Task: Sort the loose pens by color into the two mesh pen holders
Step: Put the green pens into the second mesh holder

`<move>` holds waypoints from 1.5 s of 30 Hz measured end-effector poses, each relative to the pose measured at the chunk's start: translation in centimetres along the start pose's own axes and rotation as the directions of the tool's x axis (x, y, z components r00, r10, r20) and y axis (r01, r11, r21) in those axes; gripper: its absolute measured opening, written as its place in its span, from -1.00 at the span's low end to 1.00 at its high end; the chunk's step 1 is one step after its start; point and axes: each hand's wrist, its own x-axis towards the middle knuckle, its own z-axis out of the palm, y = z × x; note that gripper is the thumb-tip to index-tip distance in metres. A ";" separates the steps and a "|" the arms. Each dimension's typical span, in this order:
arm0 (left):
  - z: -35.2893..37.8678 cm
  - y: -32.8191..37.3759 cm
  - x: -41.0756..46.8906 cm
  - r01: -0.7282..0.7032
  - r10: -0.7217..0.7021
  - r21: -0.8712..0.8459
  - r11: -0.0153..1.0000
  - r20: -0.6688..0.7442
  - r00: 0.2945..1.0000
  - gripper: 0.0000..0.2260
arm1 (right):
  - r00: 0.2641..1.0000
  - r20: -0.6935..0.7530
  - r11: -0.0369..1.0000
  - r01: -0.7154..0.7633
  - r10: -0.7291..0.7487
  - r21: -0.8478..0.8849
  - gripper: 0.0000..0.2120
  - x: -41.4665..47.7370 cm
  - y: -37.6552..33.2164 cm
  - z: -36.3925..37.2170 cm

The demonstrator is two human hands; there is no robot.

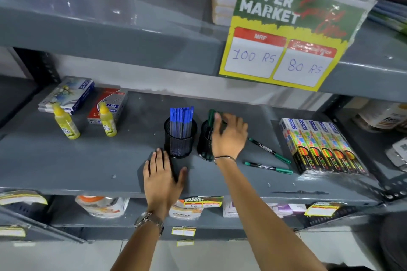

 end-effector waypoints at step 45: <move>0.0 0.0 0.1 -0.012 0.011 0.043 0.999 0.026 1.000 -0.29 | 0.910 0.035 0.909 -0.415 0.414 0.041 -0.88 1.0 4.8 -5.4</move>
